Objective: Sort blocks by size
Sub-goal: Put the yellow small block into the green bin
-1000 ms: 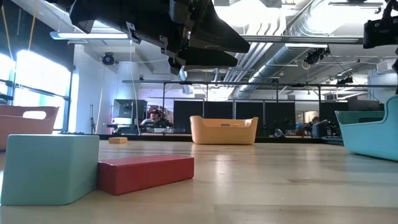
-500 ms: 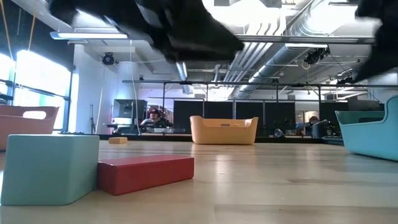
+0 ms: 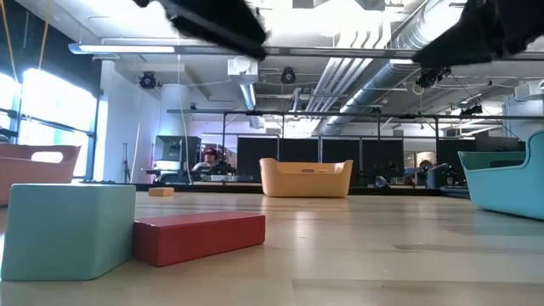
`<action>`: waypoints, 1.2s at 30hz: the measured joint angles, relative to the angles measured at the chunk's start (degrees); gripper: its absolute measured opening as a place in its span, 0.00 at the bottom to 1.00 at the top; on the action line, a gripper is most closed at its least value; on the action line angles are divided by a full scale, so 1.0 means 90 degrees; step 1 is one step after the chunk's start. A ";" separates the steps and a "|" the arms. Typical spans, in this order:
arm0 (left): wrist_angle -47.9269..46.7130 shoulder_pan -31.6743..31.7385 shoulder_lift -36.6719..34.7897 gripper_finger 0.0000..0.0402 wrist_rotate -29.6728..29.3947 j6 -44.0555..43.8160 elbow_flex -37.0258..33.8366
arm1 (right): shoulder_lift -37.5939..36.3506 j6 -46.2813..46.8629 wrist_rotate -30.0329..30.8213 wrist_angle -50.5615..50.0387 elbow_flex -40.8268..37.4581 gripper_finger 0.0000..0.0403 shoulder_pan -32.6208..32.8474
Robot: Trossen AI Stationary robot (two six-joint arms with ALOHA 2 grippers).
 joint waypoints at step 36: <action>-0.5629 -0.2407 -0.0087 0.69 0.3646 -1.0556 0.0079 | 0.0820 0.0134 -0.0127 0.0288 -0.0115 0.62 -0.0136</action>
